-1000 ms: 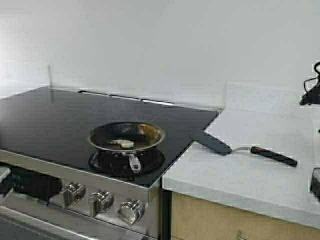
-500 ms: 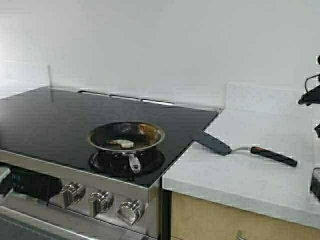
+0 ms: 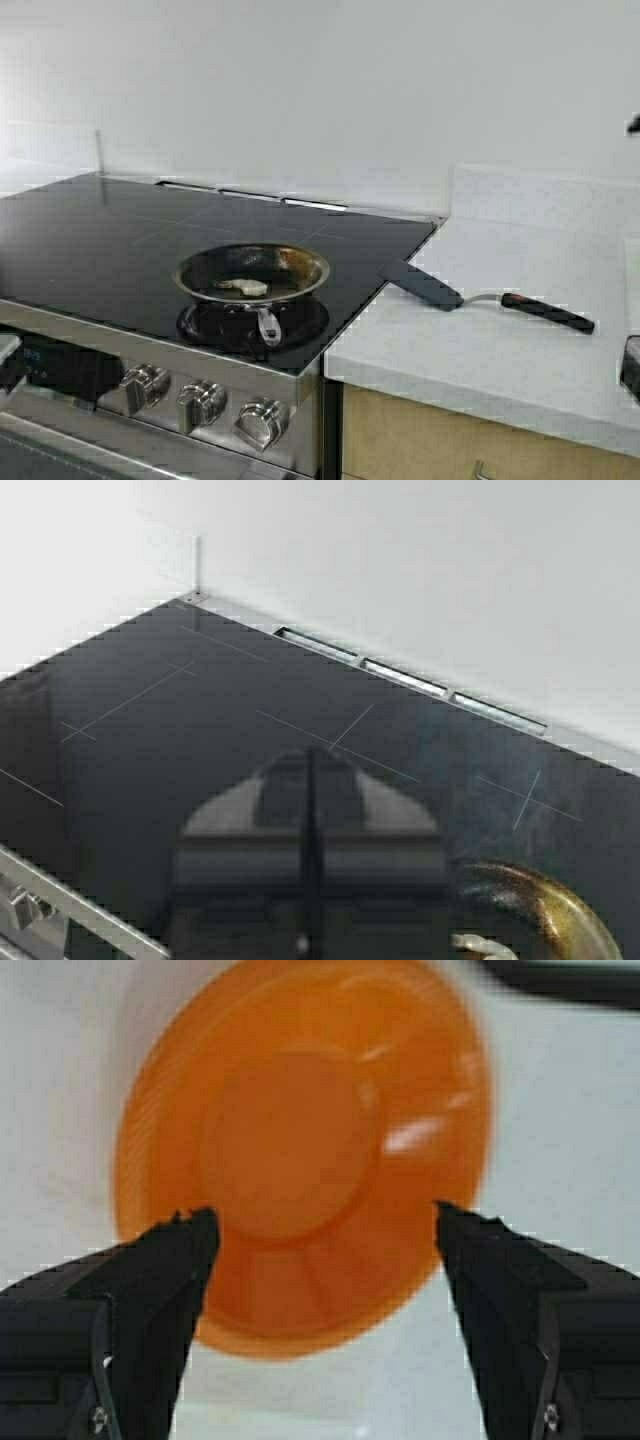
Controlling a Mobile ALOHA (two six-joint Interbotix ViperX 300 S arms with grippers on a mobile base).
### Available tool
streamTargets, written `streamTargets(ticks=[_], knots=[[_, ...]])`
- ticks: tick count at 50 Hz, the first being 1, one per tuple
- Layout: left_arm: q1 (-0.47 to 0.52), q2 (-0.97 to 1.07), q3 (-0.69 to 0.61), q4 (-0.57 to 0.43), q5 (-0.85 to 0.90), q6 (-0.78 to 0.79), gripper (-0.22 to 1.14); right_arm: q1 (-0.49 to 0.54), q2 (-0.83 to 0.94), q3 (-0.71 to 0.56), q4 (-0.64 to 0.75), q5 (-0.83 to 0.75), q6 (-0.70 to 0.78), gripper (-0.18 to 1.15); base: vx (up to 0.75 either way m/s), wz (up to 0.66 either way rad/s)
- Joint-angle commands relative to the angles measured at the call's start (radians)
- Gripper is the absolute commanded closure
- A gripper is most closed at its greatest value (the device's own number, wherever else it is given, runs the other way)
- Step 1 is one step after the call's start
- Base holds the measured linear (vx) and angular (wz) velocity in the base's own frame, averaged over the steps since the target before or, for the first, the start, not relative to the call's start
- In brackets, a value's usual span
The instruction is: Add oil to the pan and cook the shrimp and serve it
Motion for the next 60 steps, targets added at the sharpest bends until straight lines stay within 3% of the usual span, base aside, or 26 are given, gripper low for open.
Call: streamTargets(ticks=[1, 24, 35, 46, 60], knots=[[0.000, 0.008, -0.014, 0.000, -0.005, 0.000, 0.88, 0.008, -0.107, -0.005, 0.074, -0.048, 0.000, 0.01, 0.00, 0.00], [0.000, 0.008, -0.015, 0.000, -0.005, -0.005, 0.89, 0.054, -0.402, 0.118, 0.416, -0.307, 0.032, 0.01, 0.00, 0.00], [0.002, 0.005, -0.014, 0.000, -0.005, -0.006, 0.89, 0.146, -0.520, 0.172, 0.577, -0.374, 0.086, 0.01, 0.00, 0.00], [0.000, 0.002, -0.014, 0.000, -0.005, -0.006, 0.88, 0.268, -0.611, 0.252, 0.626, -0.396, 0.110, 0.01, 0.00, 0.00], [0.000, -0.006, -0.012, 0.000, -0.005, -0.006, 0.88, 0.382, -0.735, 0.485, 0.798, -0.563, 0.235, 0.02, 0.00, 0.00]])
